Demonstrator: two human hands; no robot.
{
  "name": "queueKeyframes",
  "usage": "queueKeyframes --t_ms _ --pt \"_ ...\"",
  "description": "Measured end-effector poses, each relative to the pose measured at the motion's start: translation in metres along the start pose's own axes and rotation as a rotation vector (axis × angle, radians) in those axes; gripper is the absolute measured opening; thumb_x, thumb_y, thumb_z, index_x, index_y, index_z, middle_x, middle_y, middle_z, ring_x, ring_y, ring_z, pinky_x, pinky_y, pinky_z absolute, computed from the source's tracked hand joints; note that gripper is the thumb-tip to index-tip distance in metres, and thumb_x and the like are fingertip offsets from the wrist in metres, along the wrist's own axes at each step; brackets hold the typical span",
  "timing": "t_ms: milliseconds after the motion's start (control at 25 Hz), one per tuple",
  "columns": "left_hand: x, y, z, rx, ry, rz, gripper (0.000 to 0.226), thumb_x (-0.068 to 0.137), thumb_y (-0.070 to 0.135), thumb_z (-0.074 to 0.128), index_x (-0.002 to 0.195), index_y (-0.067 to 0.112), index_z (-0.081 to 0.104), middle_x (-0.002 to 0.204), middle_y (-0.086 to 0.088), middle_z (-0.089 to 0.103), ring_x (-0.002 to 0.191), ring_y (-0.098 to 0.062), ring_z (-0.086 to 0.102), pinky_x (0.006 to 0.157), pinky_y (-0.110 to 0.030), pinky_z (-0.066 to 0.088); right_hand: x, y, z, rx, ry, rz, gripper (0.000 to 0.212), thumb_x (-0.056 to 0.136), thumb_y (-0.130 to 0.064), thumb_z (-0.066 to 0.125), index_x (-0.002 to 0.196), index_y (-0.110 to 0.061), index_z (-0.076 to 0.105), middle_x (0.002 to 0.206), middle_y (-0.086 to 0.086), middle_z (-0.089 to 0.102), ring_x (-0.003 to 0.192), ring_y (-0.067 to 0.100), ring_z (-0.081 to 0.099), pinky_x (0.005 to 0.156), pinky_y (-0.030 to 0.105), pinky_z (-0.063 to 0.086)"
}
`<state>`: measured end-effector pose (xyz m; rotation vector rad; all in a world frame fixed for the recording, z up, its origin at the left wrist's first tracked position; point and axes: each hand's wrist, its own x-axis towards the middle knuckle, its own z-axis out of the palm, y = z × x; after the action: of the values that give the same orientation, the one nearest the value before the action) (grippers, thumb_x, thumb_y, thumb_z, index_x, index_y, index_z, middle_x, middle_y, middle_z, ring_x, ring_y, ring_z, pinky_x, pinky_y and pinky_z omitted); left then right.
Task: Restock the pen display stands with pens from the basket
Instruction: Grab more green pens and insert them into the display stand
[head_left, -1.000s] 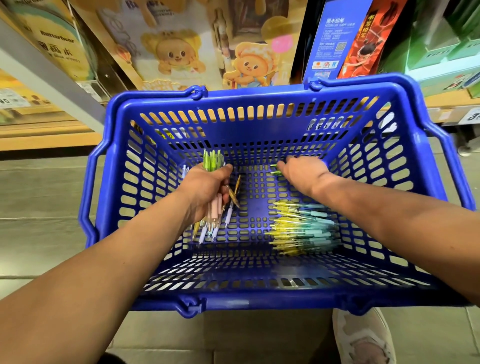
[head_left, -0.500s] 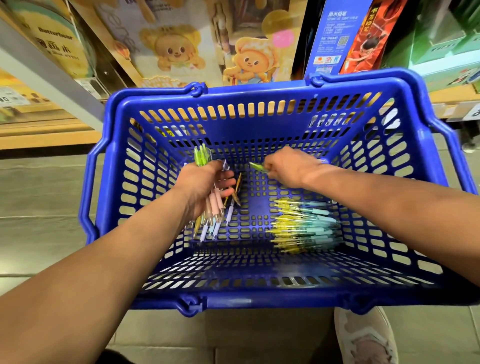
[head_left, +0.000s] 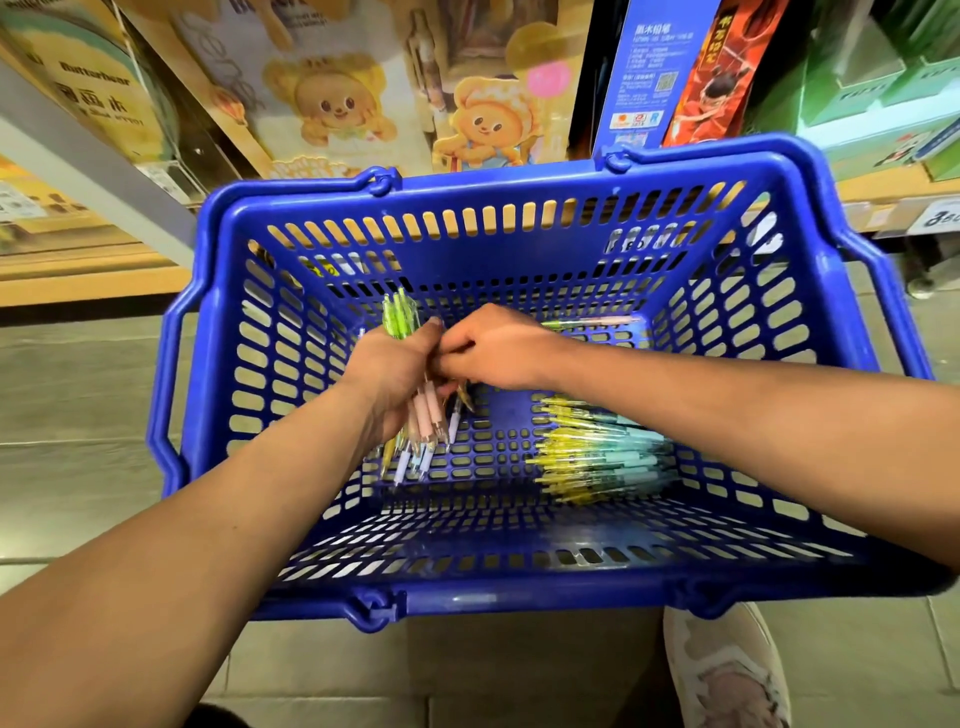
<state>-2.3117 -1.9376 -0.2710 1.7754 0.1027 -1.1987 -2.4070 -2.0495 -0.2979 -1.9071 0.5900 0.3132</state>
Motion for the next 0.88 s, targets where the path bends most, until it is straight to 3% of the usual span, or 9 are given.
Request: queueKeyframes --t_ms 80,200,280,360,480,560,640,720,880 --pt "0.001 0.001 -0.001 0.032 0.030 0.003 0.037 0.101 0.019 0.062 0.128 -0.004 0.053 0.099 -0.019 0.070 0.065 -0.024 0.070 0.059 -0.034 0.061 -0.004 0.007 -0.002 0.008 -0.047 -0.033 0.013 0.095 -0.042 0.063 0.094 -0.053 0.071 0.083 -0.033 0.070 0.076 -0.013 0.064 0.066 0.022 0.052" --pt "0.004 -0.001 -0.006 0.053 0.034 -0.024 0.031 0.102 0.016 0.060 0.126 -0.002 0.053 0.106 -0.016 0.072 0.077 -0.023 0.073 0.064 -0.034 0.060 0.001 0.037 -0.011 -0.052 0.091 0.081 0.023 0.100 -0.026 0.058 0.114 -0.040 0.070 0.108 -0.017 0.073 0.098 0.009 0.070 0.084 0.029 0.058" --pt "0.004 -0.001 -0.006 0.043 0.020 -0.026 0.027 0.102 0.016 0.060 0.121 -0.003 0.056 0.095 -0.012 0.073 0.069 -0.018 0.068 0.062 -0.032 0.058 0.008 0.061 -0.023 -0.415 0.189 0.173 0.033 0.099 -0.010 0.054 0.127 -0.024 0.064 0.126 0.000 0.066 0.111 0.022 0.066 0.088 0.032 0.056" --pt "0.004 -0.001 -0.007 0.044 0.004 -0.025 0.020 0.101 0.016 0.060 0.110 -0.002 0.060 0.078 -0.007 0.067 0.060 -0.014 0.061 0.060 -0.030 0.056 0.009 0.077 -0.032 -0.785 0.185 0.200 0.046 0.092 0.004 0.056 0.133 -0.015 0.057 0.129 0.007 0.062 0.111 0.031 0.065 0.084 0.042 0.058" --pt "0.005 -0.001 -0.009 0.041 -0.005 -0.032 0.016 0.101 0.016 0.060 0.106 0.000 0.061 0.072 -0.006 0.059 0.058 -0.014 0.056 0.061 -0.031 0.054 0.010 0.089 -0.031 -1.076 0.095 0.177 0.048 0.089 0.009 0.057 0.133 -0.011 0.054 0.124 0.010 0.061 0.104 0.036 0.067 0.071 0.043 0.055" --pt "0.005 -0.001 -0.013 0.035 0.004 -0.036 0.021 0.101 0.015 0.060 0.114 -0.002 0.058 0.070 -0.005 0.058 0.056 -0.014 0.055 0.057 -0.030 0.053 0.011 0.094 -0.027 -1.178 0.037 0.173 0.056 0.092 0.010 0.054 0.143 -0.011 0.046 0.135 0.010 0.056 0.106 0.036 0.067 0.072 0.044 0.055" --pt "0.005 0.000 -0.015 0.033 0.015 -0.032 0.028 0.101 0.013 0.059 0.122 -0.007 0.057 0.070 -0.005 0.058 0.055 -0.013 0.054 0.052 -0.027 0.053 0.011 0.098 -0.029 -1.231 0.007 0.157 0.059 0.093 0.010 0.051 0.147 -0.010 0.042 0.139 0.011 0.053 0.109 0.036 0.067 0.077 0.045 0.057" --pt "0.006 -0.001 -0.015 0.030 0.022 -0.025 0.034 0.101 0.012 0.059 0.127 -0.009 0.054 0.071 -0.005 0.058 0.055 -0.012 0.054 0.049 -0.026 0.053 0.011 0.100 -0.034 -1.219 0.001 0.158 0.050 0.094 0.009 0.051 0.139 -0.012 0.051 0.128 0.011 0.060 0.105 0.036 0.067 0.079 0.045 0.058" --pt "0.007 -0.002 -0.009 0.024 0.021 -0.016 0.027 0.098 0.014 0.065 0.118 -0.002 0.055 0.066 -0.003 0.056 0.051 -0.011 0.053 0.051 -0.027 0.053 0.014 0.091 -0.047 -0.794 0.023 0.178 0.011 0.094 -0.015 0.069 0.104 -0.017 0.072 0.098 0.003 0.072 0.084 0.023 0.069 0.082 0.035 0.057"
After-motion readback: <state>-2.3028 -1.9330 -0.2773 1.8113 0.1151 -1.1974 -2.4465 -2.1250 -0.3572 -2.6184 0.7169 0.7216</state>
